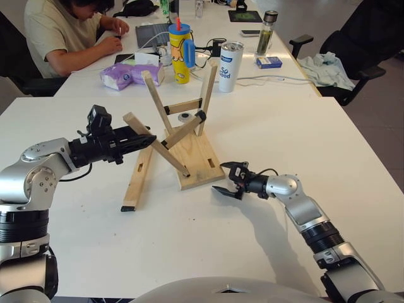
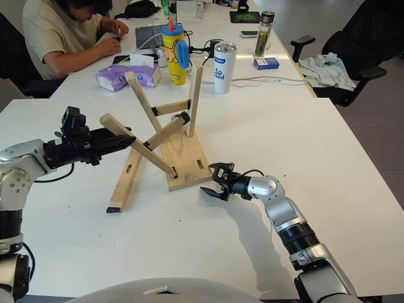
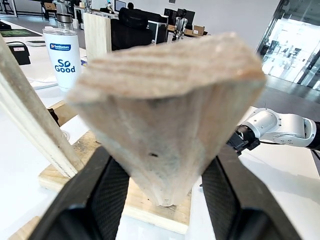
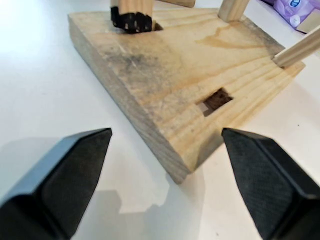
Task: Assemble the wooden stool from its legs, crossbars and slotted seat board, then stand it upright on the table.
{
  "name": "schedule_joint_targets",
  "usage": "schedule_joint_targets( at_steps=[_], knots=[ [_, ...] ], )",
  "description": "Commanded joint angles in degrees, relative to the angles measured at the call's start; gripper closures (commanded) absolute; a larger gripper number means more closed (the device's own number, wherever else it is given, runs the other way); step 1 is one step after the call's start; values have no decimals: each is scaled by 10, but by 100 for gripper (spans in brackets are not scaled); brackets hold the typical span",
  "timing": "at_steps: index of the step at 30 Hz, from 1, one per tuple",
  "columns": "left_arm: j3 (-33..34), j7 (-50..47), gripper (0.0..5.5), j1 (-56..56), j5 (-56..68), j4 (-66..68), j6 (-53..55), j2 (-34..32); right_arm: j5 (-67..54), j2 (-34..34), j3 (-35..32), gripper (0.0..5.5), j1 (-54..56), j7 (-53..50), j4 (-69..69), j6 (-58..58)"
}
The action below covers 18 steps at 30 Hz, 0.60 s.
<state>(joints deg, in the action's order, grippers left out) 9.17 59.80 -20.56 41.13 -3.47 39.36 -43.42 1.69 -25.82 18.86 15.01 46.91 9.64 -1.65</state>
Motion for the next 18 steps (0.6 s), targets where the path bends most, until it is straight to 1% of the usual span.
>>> schedule_joint_targets(
  at_steps=[1,5,10,14,18],
  knots=[
    [-18,21,348,-40,-35,29,-16,-23,0,4,5,141,-7,6,-12,-16],
    [-64,55,348,-55,-85,49,-41,-40,0,7,11,141,-13,12,-19,-34],
    [-123,84,348,-57,-129,42,-70,-45,-2,9,22,141,-18,22,-25,-69],
    [-158,87,348,-66,-155,51,-86,-37,-17,14,23,141,-23,28,-34,-112],
    [-179,68,348,-59,-181,56,-119,-17,-22,18,30,141,-20,28,-32,-143]
  ],
)
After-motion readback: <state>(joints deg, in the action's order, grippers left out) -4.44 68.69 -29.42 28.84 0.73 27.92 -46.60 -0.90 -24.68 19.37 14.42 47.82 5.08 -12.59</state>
